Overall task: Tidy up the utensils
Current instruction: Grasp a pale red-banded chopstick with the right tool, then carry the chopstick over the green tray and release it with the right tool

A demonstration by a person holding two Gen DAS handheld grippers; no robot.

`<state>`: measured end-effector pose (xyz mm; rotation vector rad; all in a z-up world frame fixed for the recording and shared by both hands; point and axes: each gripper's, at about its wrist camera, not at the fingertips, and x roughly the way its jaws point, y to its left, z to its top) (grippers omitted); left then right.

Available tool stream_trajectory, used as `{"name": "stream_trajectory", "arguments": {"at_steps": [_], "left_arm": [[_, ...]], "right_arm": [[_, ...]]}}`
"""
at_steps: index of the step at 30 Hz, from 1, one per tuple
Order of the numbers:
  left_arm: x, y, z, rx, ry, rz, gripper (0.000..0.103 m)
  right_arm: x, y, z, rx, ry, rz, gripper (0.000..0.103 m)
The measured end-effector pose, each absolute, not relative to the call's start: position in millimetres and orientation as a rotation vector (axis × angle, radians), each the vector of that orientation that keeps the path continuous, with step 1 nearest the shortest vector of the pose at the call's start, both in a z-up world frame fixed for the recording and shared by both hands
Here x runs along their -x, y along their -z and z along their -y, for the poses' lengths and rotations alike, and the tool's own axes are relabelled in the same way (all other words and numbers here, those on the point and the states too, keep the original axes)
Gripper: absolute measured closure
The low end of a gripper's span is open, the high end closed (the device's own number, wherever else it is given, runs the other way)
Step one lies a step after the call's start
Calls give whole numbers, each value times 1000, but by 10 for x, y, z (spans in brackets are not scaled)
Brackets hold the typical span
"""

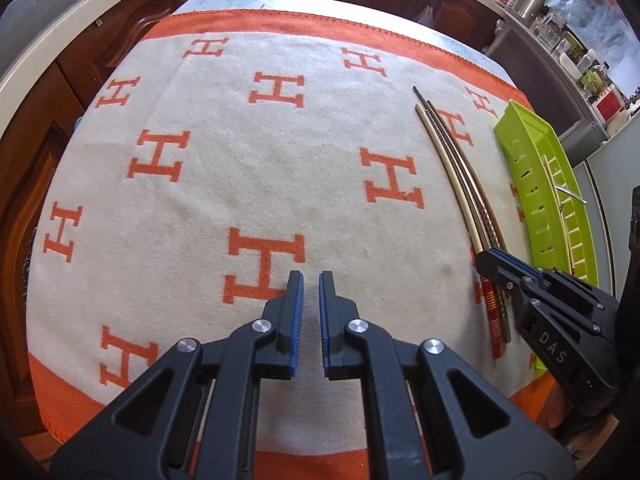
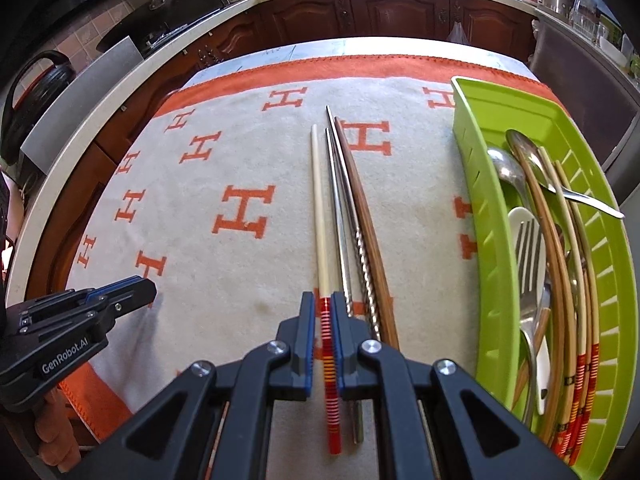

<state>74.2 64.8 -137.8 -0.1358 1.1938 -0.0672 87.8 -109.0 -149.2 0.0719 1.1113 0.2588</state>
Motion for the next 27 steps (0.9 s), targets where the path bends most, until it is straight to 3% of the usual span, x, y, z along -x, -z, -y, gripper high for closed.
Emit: {"name": "stream_trajectory", "arguments": {"at_steps": [15,27], "left_arm": [[-767,1421,-607,121,68,-1208,99],[-731,1289,-382,58,75,-1193,99]], "right_arm": [[-902,1527,893,52,-255,-1044,97],[-626,1264,1203,-163,-325,-1011,98]]}}
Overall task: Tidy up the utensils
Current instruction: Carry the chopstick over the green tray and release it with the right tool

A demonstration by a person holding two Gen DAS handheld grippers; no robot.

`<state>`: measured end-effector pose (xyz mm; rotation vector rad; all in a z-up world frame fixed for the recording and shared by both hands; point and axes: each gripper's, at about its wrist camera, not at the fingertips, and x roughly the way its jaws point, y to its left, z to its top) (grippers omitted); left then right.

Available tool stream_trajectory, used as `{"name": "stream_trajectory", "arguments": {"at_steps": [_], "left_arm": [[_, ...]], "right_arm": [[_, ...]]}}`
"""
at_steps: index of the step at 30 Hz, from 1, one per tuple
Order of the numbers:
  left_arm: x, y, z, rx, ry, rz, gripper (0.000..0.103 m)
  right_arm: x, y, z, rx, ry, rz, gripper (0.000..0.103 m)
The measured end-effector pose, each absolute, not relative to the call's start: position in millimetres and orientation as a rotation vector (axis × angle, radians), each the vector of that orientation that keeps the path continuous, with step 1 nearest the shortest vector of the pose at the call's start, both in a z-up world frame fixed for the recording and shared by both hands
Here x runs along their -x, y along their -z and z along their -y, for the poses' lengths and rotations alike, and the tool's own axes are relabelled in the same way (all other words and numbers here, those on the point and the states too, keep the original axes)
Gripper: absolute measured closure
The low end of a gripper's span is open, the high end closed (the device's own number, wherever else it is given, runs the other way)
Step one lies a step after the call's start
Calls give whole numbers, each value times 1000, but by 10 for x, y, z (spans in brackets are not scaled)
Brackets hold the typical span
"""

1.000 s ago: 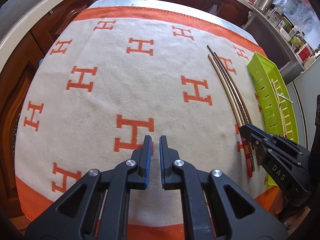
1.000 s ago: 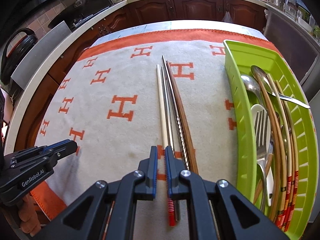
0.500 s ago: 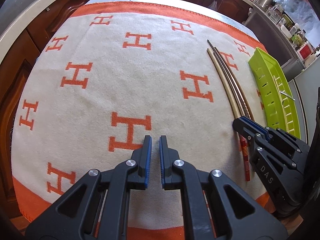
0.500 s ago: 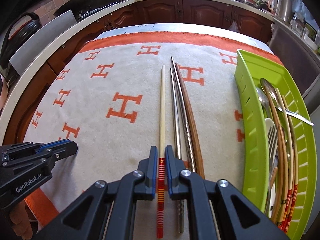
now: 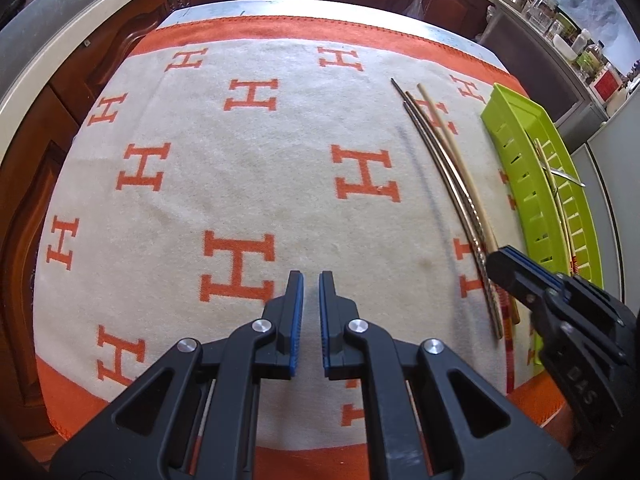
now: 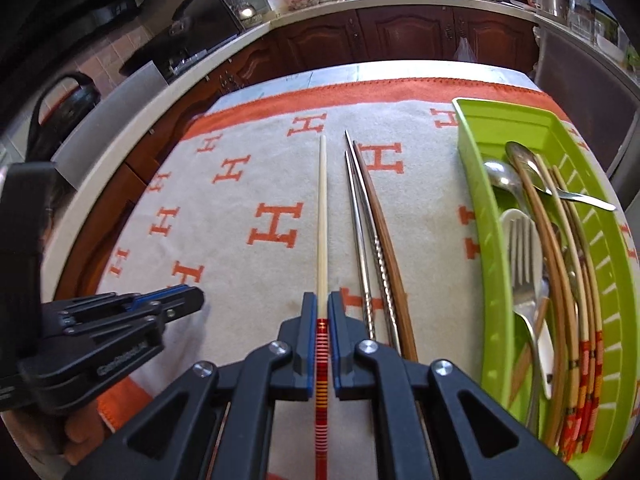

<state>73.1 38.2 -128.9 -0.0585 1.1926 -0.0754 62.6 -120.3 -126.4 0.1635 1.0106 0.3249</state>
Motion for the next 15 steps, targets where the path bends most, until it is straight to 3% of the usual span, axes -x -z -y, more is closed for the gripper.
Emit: {"name": "stream_trajectory", "arguments": {"at_steps": [15], "left_arm": [[-710,1248,245,-51,128,-1199,99]], "right_arm": [[-312,934,2131,-344,-226,-944,97]]}}
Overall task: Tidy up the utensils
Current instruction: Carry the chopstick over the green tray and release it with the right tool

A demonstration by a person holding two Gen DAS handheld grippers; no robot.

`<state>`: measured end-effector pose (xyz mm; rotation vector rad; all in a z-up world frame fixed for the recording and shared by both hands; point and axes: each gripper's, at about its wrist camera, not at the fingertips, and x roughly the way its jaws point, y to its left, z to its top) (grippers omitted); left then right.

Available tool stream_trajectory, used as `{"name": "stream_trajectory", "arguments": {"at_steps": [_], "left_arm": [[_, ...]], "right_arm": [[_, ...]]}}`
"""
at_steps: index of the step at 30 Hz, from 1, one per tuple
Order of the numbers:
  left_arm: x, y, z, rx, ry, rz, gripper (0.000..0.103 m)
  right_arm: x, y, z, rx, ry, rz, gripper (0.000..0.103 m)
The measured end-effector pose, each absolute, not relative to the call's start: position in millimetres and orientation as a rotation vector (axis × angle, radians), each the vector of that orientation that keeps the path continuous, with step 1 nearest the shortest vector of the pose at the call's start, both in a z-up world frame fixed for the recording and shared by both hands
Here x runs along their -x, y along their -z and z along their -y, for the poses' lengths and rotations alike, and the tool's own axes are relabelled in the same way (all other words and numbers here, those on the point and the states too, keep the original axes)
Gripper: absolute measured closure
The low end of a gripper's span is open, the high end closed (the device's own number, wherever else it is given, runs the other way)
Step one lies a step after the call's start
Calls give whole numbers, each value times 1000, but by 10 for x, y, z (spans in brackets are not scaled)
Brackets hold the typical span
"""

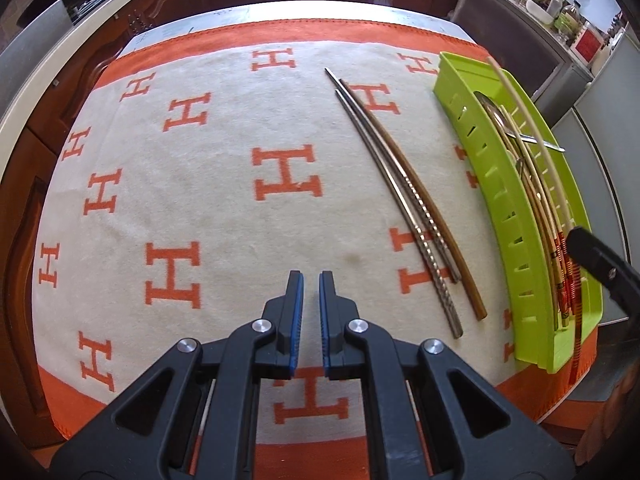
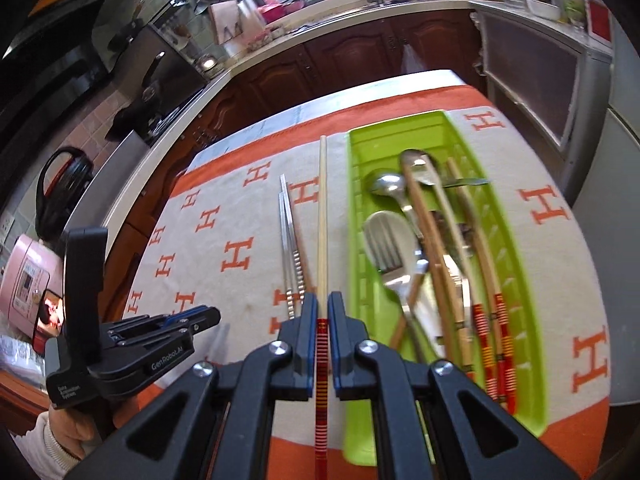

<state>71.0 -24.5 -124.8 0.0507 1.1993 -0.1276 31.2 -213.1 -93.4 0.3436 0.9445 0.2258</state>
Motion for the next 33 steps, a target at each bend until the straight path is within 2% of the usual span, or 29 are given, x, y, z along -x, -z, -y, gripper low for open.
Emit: {"name": "stream_trajectory", "arguments": {"at_steps": [14,25,33], "left_arm": [[-1222,1364,491,68,97,-1198,99],[-1343,1482,530,184,75,-1206,99],[-1315,1497,577,165,12,-1169,99]], "right_arm": [[-558,1082,2817,-350,-31,-940,97],[-532,1197,2912,-399,-49,-947,96],[-470,1144,2831,-401,-68,-923,96]]}}
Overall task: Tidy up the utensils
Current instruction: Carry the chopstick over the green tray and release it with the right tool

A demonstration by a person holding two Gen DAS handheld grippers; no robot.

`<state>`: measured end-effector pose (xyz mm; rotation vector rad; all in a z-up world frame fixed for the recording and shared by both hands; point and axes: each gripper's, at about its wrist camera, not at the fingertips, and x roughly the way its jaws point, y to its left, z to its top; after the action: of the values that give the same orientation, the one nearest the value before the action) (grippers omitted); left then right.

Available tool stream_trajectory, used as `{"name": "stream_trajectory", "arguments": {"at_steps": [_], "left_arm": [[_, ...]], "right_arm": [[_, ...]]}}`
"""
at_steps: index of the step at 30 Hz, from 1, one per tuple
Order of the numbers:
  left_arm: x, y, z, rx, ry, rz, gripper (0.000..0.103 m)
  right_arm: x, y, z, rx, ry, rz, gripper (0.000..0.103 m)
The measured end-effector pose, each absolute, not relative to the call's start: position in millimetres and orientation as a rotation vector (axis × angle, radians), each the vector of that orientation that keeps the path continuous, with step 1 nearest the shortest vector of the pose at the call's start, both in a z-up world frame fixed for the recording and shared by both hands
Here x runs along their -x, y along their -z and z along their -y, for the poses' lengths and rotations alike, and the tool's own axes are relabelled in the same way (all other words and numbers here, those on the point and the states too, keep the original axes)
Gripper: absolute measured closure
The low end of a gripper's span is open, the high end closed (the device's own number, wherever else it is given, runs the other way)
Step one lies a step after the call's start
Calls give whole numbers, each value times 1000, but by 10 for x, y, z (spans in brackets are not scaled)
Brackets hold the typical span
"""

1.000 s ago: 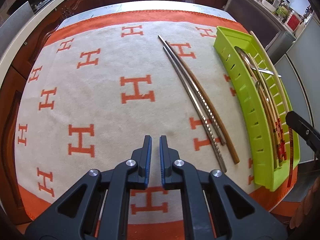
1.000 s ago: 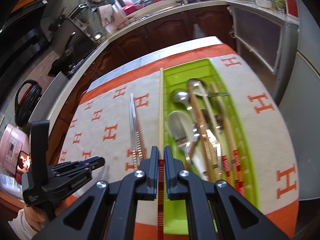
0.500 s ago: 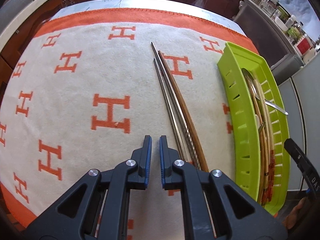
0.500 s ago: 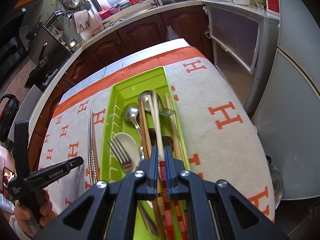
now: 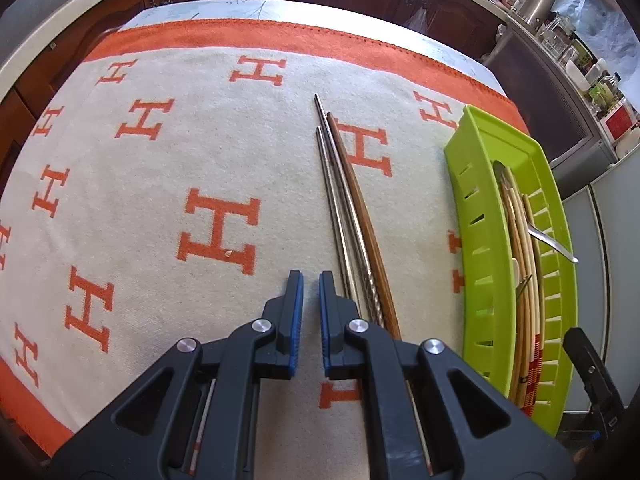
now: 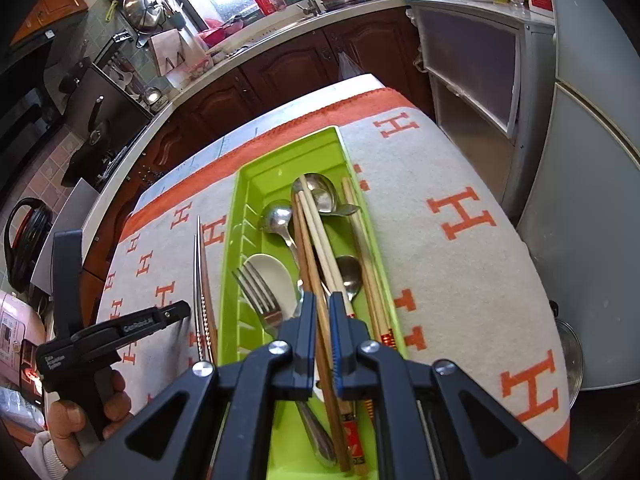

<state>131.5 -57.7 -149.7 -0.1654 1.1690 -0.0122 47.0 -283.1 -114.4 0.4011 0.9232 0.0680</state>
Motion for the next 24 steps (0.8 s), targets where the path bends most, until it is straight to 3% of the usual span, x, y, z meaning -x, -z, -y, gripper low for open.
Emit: {"name": "stream_trajectory", "arguments": {"at_steps": [13,24], "left_arm": [[-1063,1521,805,-14,-34,-991,96],[-1034,1538,491,78,-9,-992,96]], "right_arm": [[-382,1121,2769,-408,-67,-912,96],[-309,1192,2760,-425,-58,-917,96]]}}
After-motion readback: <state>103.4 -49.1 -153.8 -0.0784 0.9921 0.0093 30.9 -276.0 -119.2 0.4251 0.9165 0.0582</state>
